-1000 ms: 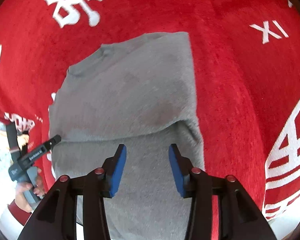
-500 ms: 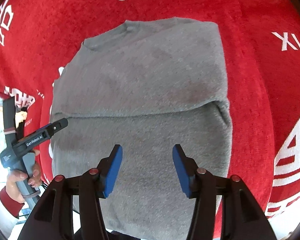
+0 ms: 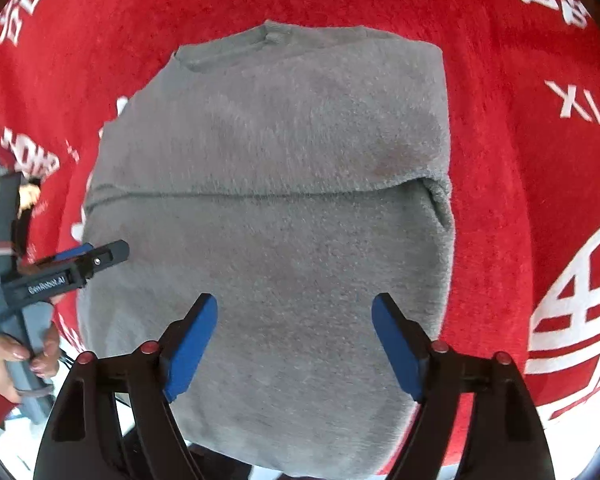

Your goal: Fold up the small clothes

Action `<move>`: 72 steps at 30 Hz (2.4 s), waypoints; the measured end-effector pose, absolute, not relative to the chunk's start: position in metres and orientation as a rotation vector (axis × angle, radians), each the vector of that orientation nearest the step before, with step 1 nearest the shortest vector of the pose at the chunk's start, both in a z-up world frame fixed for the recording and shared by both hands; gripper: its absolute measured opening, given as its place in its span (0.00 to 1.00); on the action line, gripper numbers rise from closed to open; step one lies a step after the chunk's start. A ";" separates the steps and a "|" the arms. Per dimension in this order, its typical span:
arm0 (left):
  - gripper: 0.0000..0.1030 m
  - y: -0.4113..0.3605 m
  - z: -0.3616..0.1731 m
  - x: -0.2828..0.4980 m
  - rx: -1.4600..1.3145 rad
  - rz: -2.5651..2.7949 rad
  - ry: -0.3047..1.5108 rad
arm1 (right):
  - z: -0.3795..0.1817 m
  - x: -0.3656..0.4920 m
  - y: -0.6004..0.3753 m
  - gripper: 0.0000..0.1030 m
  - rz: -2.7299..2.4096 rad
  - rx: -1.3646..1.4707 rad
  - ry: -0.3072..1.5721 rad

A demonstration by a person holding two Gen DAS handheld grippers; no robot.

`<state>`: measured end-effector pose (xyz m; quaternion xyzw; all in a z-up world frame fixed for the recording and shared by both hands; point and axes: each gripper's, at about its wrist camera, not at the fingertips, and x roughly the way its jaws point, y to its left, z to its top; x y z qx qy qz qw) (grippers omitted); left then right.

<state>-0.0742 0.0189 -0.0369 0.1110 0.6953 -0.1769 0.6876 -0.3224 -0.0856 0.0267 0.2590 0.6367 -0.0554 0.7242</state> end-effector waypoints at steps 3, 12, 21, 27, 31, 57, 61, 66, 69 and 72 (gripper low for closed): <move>1.00 0.023 -0.039 -0.090 0.209 -0.384 1.598 | 0.027 -0.327 -0.084 0.80 -0.094 0.568 1.427; 1.00 0.022 -0.025 -0.146 0.182 -0.340 1.619 | 0.023 -0.345 -0.097 0.80 -0.039 0.611 1.484; 1.00 0.033 -0.027 -0.206 0.097 -0.337 1.681 | 0.012 -0.359 -0.103 0.80 -0.023 0.604 1.529; 1.00 0.050 -0.017 -0.237 0.078 -0.360 1.661 | 0.015 -0.367 -0.096 0.80 -0.028 0.606 1.548; 1.00 0.066 -0.015 -0.245 0.055 -0.373 1.653 | 0.018 -0.372 -0.085 0.80 -0.049 0.622 1.537; 1.00 0.260 0.008 -0.274 0.123 -0.453 1.569 | 0.009 -0.475 -0.034 0.80 -0.168 0.778 1.500; 1.00 0.262 0.000 -0.281 0.157 -0.471 1.547 | -0.012 -0.494 -0.034 0.80 -0.091 0.798 1.541; 1.00 0.275 -0.016 -0.286 0.120 -0.476 1.570 | -0.051 -0.506 -0.024 0.80 0.045 0.790 1.601; 1.00 0.280 -0.023 -0.285 0.064 -0.482 1.591 | -0.071 -0.509 -0.018 0.80 0.093 0.797 1.601; 1.00 0.306 -0.023 -0.280 0.039 -0.497 1.607 | -0.080 -0.510 -0.014 0.80 0.122 0.821 1.589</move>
